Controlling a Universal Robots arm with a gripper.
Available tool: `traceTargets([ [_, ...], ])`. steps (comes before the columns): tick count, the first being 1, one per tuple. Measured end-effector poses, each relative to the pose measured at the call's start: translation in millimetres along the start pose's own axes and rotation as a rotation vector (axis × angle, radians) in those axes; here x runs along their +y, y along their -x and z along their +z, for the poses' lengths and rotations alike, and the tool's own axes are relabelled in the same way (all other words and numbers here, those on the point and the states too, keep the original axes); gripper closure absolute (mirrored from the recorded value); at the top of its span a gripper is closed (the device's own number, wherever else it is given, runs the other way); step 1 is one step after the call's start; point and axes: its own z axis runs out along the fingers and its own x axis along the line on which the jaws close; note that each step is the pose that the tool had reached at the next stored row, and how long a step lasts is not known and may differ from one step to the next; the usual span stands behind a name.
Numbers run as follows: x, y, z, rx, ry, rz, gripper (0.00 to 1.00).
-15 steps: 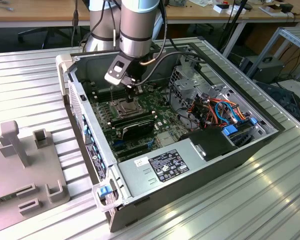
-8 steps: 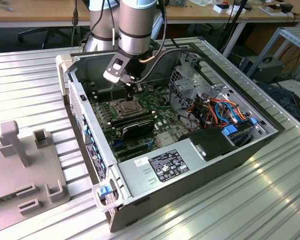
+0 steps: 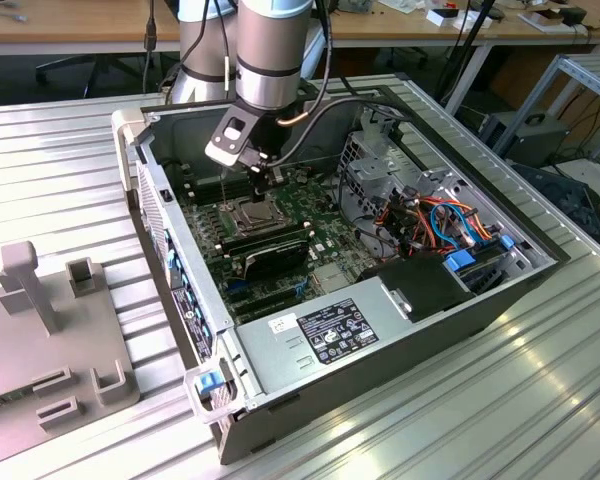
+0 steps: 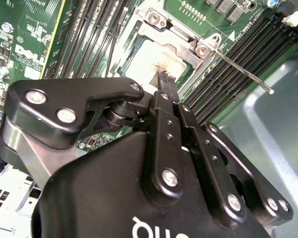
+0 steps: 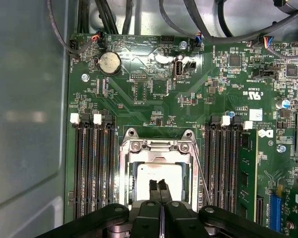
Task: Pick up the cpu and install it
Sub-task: 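Close the cpu cover, then install the first cpu locking lever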
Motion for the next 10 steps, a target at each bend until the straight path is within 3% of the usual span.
traceTargets([
  [10,-1.1,0.0,0.0,0.0001,0.0000,0.000,0.89],
])
